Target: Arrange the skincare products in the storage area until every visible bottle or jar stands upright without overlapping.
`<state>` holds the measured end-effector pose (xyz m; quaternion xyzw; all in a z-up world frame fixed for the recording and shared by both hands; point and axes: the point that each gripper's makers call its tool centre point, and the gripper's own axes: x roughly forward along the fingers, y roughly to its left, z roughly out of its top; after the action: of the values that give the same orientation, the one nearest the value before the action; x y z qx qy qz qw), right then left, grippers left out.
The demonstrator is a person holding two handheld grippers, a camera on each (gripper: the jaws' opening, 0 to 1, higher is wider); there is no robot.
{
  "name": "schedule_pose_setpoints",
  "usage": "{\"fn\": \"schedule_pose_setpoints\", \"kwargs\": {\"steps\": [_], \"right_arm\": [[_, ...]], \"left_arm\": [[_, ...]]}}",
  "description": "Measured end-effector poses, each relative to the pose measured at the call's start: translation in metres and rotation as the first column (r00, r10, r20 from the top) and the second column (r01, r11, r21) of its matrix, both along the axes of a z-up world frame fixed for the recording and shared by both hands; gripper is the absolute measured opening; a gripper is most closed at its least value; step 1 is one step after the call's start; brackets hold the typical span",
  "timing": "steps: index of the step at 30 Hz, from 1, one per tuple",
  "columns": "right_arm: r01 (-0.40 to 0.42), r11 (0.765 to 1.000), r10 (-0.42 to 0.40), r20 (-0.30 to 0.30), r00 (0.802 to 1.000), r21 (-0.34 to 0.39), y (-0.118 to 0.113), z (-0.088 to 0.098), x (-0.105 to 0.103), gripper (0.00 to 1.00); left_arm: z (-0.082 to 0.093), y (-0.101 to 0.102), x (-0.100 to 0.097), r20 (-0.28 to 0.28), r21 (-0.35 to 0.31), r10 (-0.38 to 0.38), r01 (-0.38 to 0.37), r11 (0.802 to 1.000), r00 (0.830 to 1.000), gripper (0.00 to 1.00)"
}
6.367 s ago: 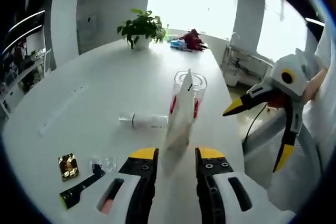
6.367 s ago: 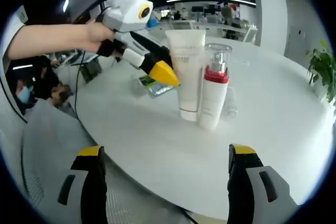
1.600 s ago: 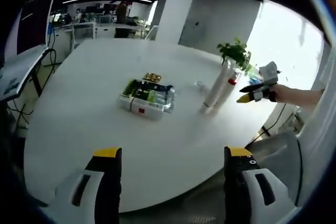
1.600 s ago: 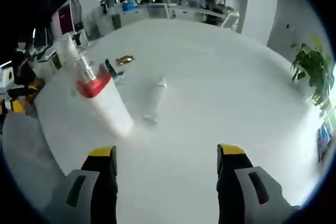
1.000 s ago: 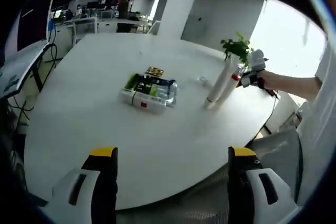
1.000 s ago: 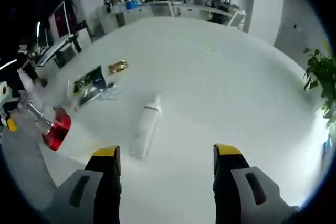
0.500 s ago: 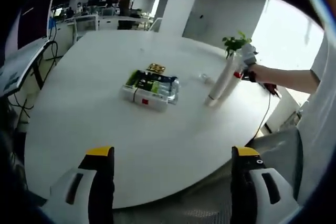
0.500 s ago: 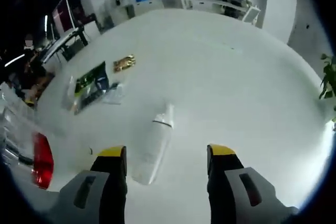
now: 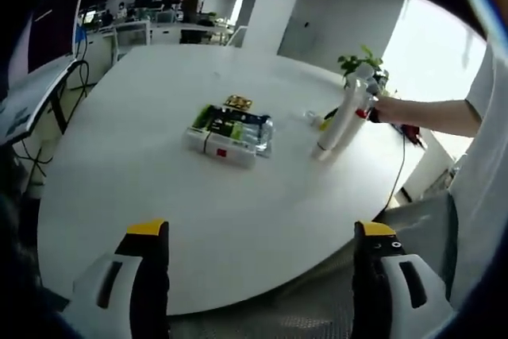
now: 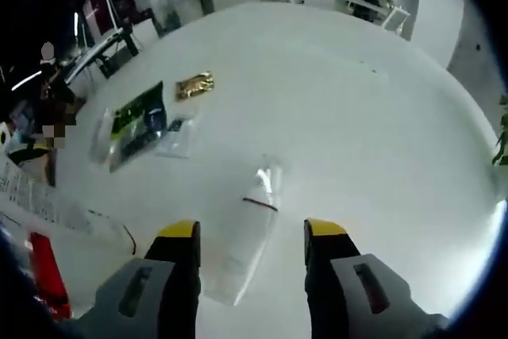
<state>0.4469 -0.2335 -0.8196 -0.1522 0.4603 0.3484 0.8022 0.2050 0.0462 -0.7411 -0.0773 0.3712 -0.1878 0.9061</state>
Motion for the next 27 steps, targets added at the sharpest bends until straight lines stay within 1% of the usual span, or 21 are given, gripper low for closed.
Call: {"fn": "schedule_pose_setpoints", "kwargs": {"steps": [4, 6, 10, 11, 12, 13, 14, 15, 19, 22, 25, 27], "right_arm": [[-0.018, 0.999, 0.018, -0.012, 1.0, -0.026, -0.002, -0.001, -0.004, 0.44], [-0.023, 0.999, 0.023, -0.016, 1.0, -0.034, -0.003, -0.002, -0.005, 0.42], [-0.013, 1.0, 0.013, -0.01, 1.0, -0.024, -0.006, 0.0, -0.007, 0.36], [-0.015, 1.0, 0.015, -0.005, 1.0, -0.027, -0.006, 0.0, -0.007, 0.32], [-0.039, 0.998, 0.039, -0.002, 0.999, -0.044, -0.009, -0.002, -0.005, 0.25], [-0.044, 0.997, 0.045, 0.014, 0.999, -0.071, -0.013, -0.002, -0.003, 0.22], [-0.072, 0.996, 0.073, 0.012, 0.997, -0.06, -0.009, -0.001, -0.006, 0.22], [-0.068, 0.996, 0.069, 0.014, 0.998, -0.062, -0.009, 0.0, -0.006, 0.21], [-0.078, 0.995, 0.08, 0.027, 0.996, -0.065, -0.009, -0.001, -0.004, 0.21], [-0.097, 0.993, 0.1, 0.057, 0.993, -0.064, -0.009, -0.002, 0.001, 0.2], [-0.1, 0.993, 0.105, 0.086, 0.991, -0.055, -0.011, -0.002, 0.004, 0.2], [-0.08, 0.996, 0.084, 0.082, 0.993, -0.047, -0.012, -0.002, 0.007, 0.2]], "left_arm": [[0.0, 0.0, 0.0, 0.001, 0.003, -0.002, 0.002, 1.0, 1.0, 0.93], [0.0, 0.001, 0.0, 0.004, 0.003, -0.003, 0.003, 1.0, 1.0, 0.93], [0.0, 0.001, 0.0, 0.002, 0.004, 0.0, 0.0, 1.0, 1.0, 0.92], [0.0, 0.001, 0.0, 0.002, 0.004, 0.001, -0.001, 1.0, 1.0, 0.92], [0.001, 0.002, 0.0, 0.006, 0.005, 0.003, -0.003, 1.0, 1.0, 0.91], [0.002, 0.002, 0.0, 0.01, 0.006, 0.003, -0.003, 1.0, 1.0, 0.91], [0.004, 0.002, 0.001, 0.02, 0.005, 0.003, -0.003, 1.0, 1.0, 0.91], [0.005, 0.003, 0.002, 0.025, 0.0, 0.009, -0.009, 1.0, 1.0, 0.9], [0.018, 0.003, 0.007, 0.063, -0.042, 0.039, -0.036, 0.998, 0.997, 0.9], [0.021, 0.002, 0.01, 0.076, -0.04, 0.039, -0.036, 0.999, 0.996, 0.91], [0.02, 0.003, 0.009, 0.069, -0.031, 0.033, -0.031, 0.999, 0.997, 0.93], [0.022, 0.002, 0.01, 0.076, -0.027, 0.032, -0.03, 0.999, 0.997, 0.94]]}}
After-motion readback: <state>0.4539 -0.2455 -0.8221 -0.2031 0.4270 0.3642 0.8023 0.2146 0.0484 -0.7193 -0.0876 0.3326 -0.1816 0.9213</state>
